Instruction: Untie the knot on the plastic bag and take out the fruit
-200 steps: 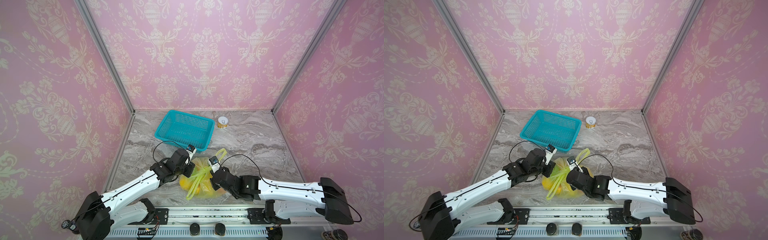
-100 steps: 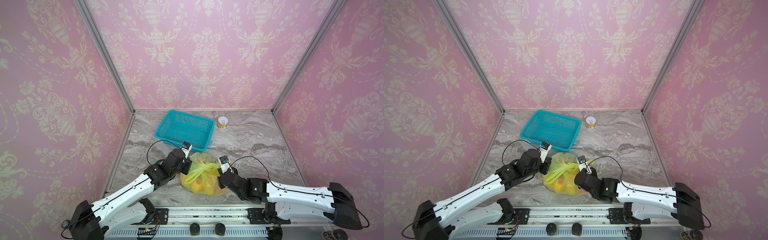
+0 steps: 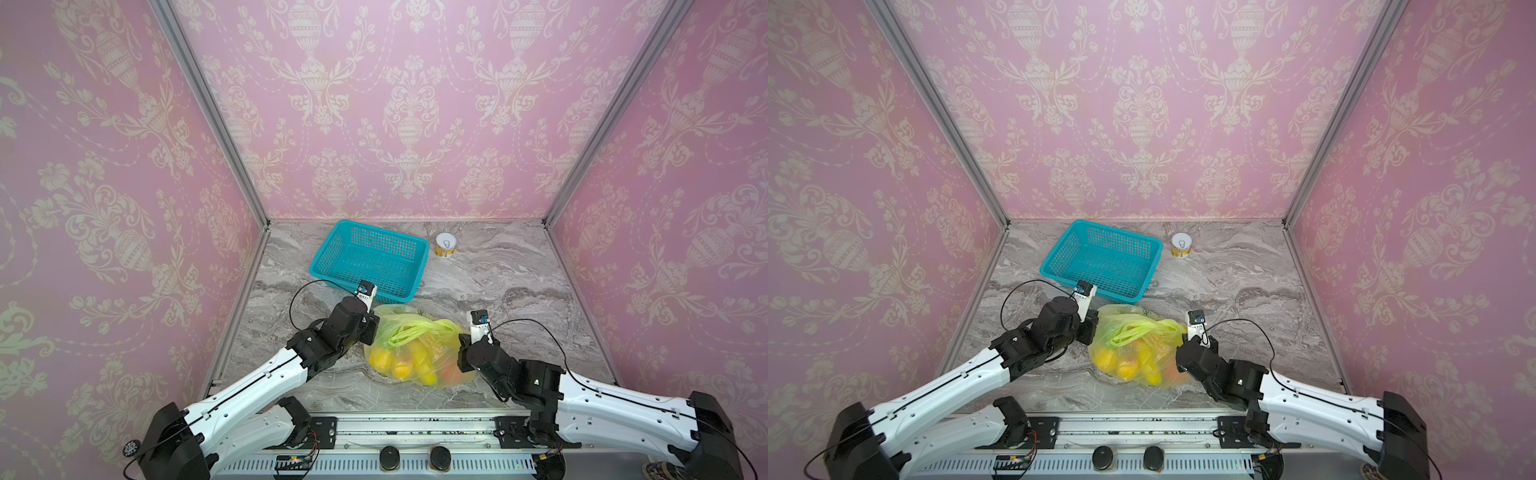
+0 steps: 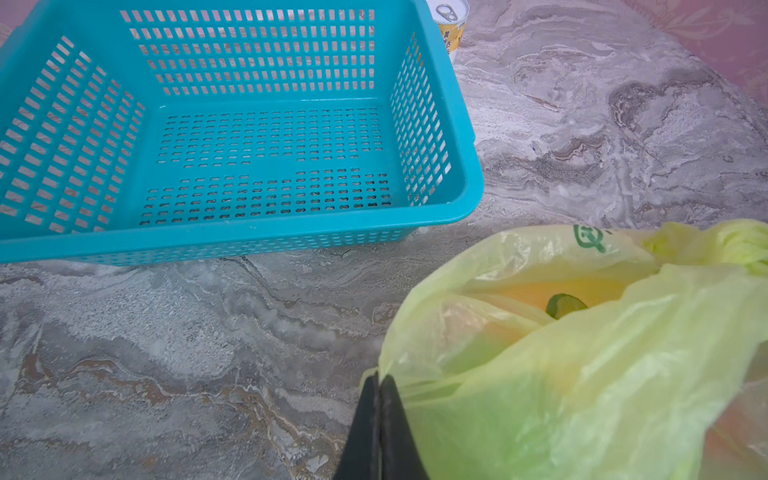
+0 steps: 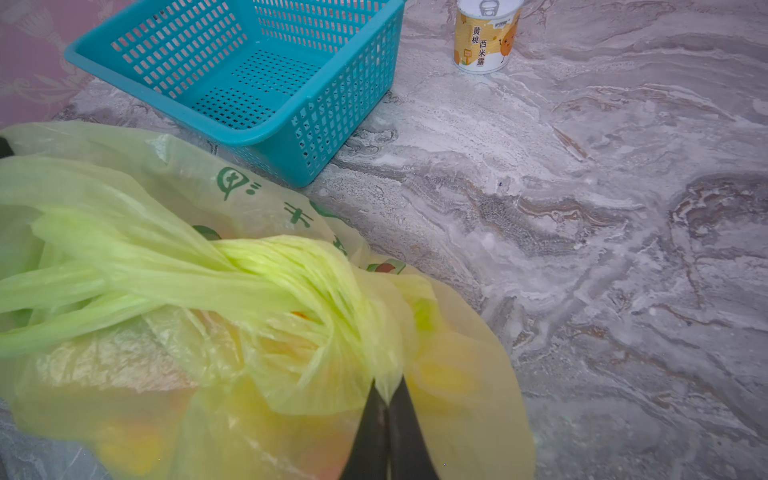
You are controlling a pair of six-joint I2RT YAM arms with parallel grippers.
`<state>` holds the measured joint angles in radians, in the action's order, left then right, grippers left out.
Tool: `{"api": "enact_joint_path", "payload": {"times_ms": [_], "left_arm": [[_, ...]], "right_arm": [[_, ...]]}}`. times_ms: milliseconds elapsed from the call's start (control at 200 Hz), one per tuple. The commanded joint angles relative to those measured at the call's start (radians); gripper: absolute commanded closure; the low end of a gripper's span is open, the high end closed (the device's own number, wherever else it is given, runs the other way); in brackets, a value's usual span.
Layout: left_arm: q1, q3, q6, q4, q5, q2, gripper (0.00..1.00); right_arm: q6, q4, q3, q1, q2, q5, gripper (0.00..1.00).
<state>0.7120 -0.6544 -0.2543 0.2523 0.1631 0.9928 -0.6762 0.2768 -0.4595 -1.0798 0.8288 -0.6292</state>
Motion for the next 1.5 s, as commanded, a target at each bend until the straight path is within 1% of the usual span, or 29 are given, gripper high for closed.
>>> {"api": "enact_joint_path", "payload": {"times_ms": [0,160,320,485,665,1081,1106,1166,1246,1311,1371,1496], "left_arm": [[-0.039,0.019,-0.03,-0.031,-0.013,-0.022,1.0],[-0.087,0.038,-0.042,-0.062,-0.066,-0.014,1.0],[-0.134,0.058,-0.057,-0.081,-0.116,-0.023,1.0],[-0.152,0.063,-0.063,-0.085,-0.11,-0.017,1.0],[-0.167,0.078,-0.073,-0.098,-0.108,-0.04,1.0],[-0.19,0.087,-0.083,-0.096,-0.098,-0.05,1.0],[-0.19,0.086,-0.081,-0.096,-0.106,-0.049,1.0],[-0.19,0.08,-0.074,-0.095,-0.136,-0.041,1.0],[-0.19,0.073,-0.071,-0.093,-0.16,-0.026,1.0],[-0.19,0.073,-0.067,-0.096,-0.167,-0.019,1.0],[-0.19,0.073,-0.066,-0.1,-0.171,-0.017,1.0],[-0.19,0.07,-0.061,-0.098,-0.185,-0.016,1.0]], "right_arm": [[-0.029,0.051,0.031,0.015,-0.032,-0.039,1.0],[-0.031,0.049,0.042,0.02,-0.038,-0.038,1.0],[-0.049,0.063,0.054,0.021,-0.045,-0.065,1.0],[-0.08,0.085,0.064,0.029,-0.066,-0.089,1.0],[-0.14,0.156,0.071,0.039,-0.1,-0.137,1.0],[-0.181,0.216,0.11,0.067,-0.204,-0.144,1.0],[-0.181,0.216,0.112,0.067,-0.211,-0.142,0.97],[-0.169,0.214,0.109,0.067,-0.223,-0.136,0.85],[-0.136,0.215,0.087,0.067,-0.238,-0.118,0.62],[-0.093,0.215,0.051,0.067,-0.25,-0.093,0.49],[-0.046,0.209,0.011,0.067,-0.252,-0.055,0.4],[0.026,0.181,-0.069,0.054,-0.209,0.029,0.26]]}}
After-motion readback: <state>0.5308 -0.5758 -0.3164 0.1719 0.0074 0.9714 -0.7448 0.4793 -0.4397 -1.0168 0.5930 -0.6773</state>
